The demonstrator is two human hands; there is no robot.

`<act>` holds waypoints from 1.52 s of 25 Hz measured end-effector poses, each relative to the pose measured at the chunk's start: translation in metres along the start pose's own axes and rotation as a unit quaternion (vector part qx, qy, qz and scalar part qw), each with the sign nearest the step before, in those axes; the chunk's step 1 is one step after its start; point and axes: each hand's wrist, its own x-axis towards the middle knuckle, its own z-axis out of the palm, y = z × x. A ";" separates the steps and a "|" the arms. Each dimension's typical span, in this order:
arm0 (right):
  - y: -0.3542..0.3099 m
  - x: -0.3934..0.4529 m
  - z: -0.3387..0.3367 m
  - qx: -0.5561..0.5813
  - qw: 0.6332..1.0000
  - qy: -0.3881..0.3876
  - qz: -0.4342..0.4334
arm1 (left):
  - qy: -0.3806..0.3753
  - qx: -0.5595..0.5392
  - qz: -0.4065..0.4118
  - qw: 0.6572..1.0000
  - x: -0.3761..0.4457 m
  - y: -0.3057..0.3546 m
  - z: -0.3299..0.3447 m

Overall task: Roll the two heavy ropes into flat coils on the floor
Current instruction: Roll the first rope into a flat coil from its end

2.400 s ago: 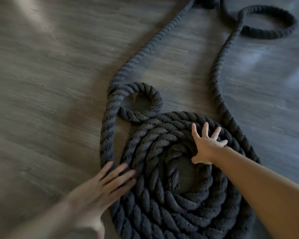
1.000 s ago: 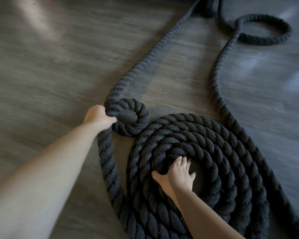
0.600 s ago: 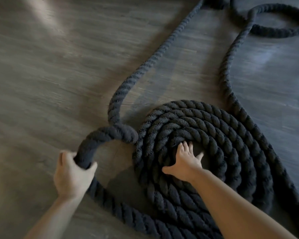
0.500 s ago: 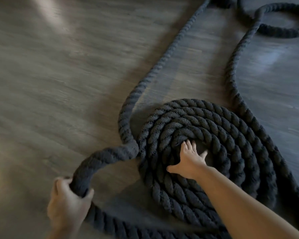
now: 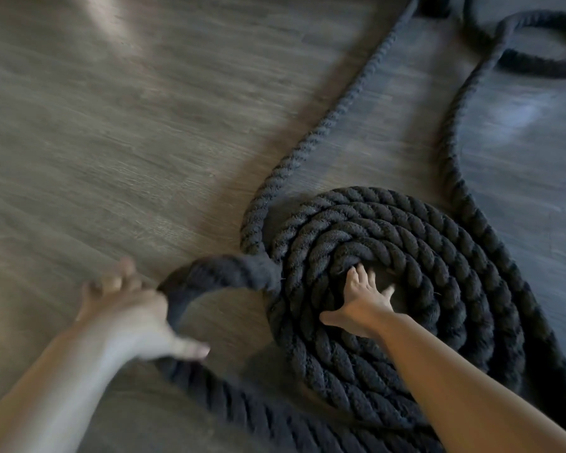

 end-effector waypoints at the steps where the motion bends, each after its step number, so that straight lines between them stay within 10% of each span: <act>1: 0.000 0.000 0.000 -0.002 1.000 0.000 0.001 | 0.059 -0.009 0.012 0.998 -0.013 0.014 -0.024; 6: -0.002 0.000 -0.001 -0.010 1.000 -0.003 0.002 | 0.273 0.015 0.210 0.939 -0.015 0.118 -0.089; 10: -0.001 0.000 -0.002 -0.001 1.000 -0.012 0.007 | 0.261 0.132 0.339 0.894 0.010 0.181 -0.076; 19: -0.001 0.000 -0.001 -0.021 1.000 -0.016 0.000 | 0.220 -0.045 0.135 0.965 0.090 0.075 -0.023; 26: -0.012 0.003 -0.012 -0.126 0.982 -0.082 -0.111 | 0.273 -0.495 0.030 0.825 0.165 0.117 -0.106; 28: -0.021 0.009 -0.020 -0.159 0.972 -0.100 -0.143 | 0.407 -0.404 0.093 0.814 0.145 0.148 -0.103; 30: -0.027 0.017 -0.029 -0.211 0.957 -0.126 -0.156 | 0.493 -0.211 0.328 0.777 0.119 0.165 -0.088; 34: -0.026 0.033 -0.041 -0.257 0.942 -0.147 -0.154 | 0.161 0.226 0.482 0.831 0.083 0.140 -0.023; 38: -0.016 0.035 -0.050 -0.206 0.956 -0.141 -0.151 | 0.171 0.270 0.455 0.831 0.092 0.125 0.009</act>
